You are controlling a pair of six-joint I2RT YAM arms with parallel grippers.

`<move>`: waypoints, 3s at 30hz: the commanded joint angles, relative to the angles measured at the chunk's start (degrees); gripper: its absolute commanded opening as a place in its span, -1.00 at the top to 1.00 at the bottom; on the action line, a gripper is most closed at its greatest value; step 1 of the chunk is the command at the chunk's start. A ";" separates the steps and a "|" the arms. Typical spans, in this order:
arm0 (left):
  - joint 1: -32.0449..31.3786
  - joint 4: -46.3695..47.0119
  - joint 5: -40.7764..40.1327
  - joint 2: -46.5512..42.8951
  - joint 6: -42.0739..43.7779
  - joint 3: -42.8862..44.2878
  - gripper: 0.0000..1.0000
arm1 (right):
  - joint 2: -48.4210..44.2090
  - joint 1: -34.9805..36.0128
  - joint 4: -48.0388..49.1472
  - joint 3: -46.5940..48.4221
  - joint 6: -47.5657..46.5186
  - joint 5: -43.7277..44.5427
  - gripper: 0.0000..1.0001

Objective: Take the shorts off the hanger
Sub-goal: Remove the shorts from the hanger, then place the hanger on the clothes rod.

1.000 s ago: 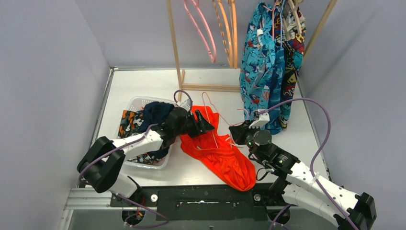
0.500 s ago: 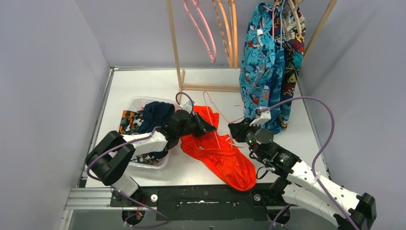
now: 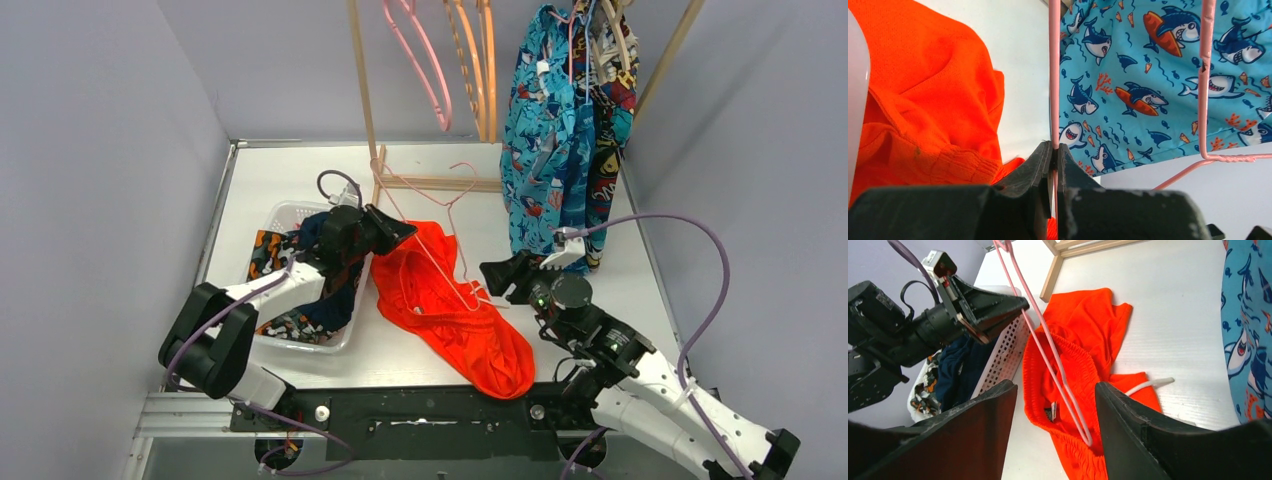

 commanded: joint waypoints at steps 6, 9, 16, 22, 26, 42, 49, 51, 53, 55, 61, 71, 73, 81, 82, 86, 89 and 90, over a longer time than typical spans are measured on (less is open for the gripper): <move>1.34 6.89 1.09 -3.50 -6.62 -0.04 1.00 | -5.92 0.44 0.40 -6.27 1.70 -8.37 -0.31; 2.47 7.59 2.21 -4.23 -9.09 -0.61 1.00 | -4.57 0.43 -1.40 -6.03 1.06 -10.68 -0.36; 2.57 7.35 3.35 -6.01 -11.47 -1.43 1.00 | -2.69 0.41 0.95 -6.32 0.18 -15.67 -0.39; 1.34 8.87 4.72 -8.04 -13.69 -3.97 1.00 | 2.17 0.48 1.15 -5.42 -1.41 -17.99 -0.21; 0.48 10.14 3.91 -8.57 -15.04 -4.97 1.00 | 2.86 0.45 7.49 -6.39 -0.46 -19.22 0.14; -0.23 8.45 9.35 -4.59 -11.52 -3.05 0.57 | 3.52 0.61 1.98 -3.15 4.07 -15.05 1.00; -0.49 10.96 11.61 -5.44 -7.86 -5.62 -0.43 | 4.18 0.61 -7.26 1.82 5.00 -10.11 1.00; -0.69 10.79 11.79 -6.45 -5.80 -6.42 -0.46 | 4.84 0.62 -9.43 3.82 5.10 -8.13 1.00; -1.39 7.70 11.70 -7.67 -1.81 -5.51 -0.47 | 6.05 0.57 -13.35 7.26 5.45 -4.11 1.00; -2.88 1.61 9.31 -9.40 3.64 -3.16 -0.48 | 7.34 0.69 -15.50 10.15 4.42 -1.13 1.00; -3.58 -7.78 6.13 -15.24 13.73 -3.41 -0.52 | 12.00 0.78 -23.51 18.64 2.02 7.00 1.00; -3.36 -20.86 -3.15 -29.49 24.30 -6.79 -0.71 | 15.52 0.87 -23.87 27.91 -7.58 14.11 1.00; -3.19 -22.32 -3.98 -31.75 25.51 -7.12 -0.71 | 16.47 0.87 -22.91 30.53 -10.68 14.61 1.00; -2.75 -25.57 -4.66 -35.06 26.87 -7.55 -0.72 | 25.14 -5.90 -25.94 43.19 -16.01 8.99 1.00; -2.73 -25.59 -4.58 -34.98 26.81 -7.58 -0.72 | 26.19 -8.04 -26.32 44.37 -15.93 6.30 1.00; -2.62 -25.79 -4.03 -34.14 27.06 -6.93 -0.72 | 29.14 -10.68 -26.20 47.77 -17.49 2.44 1.00; -2.50 -25.50 -3.19 -33.28 27.66 -6.59 -0.72 | 31.61 -11.24 -26.68 51.34 -18.99 1.03 1.00; -2.47 -25.57 -2.69 -32.93 28.03 -6.33 -0.72 | 32.29 -11.26 -26.99 52.50 -19.43 1.10 1.00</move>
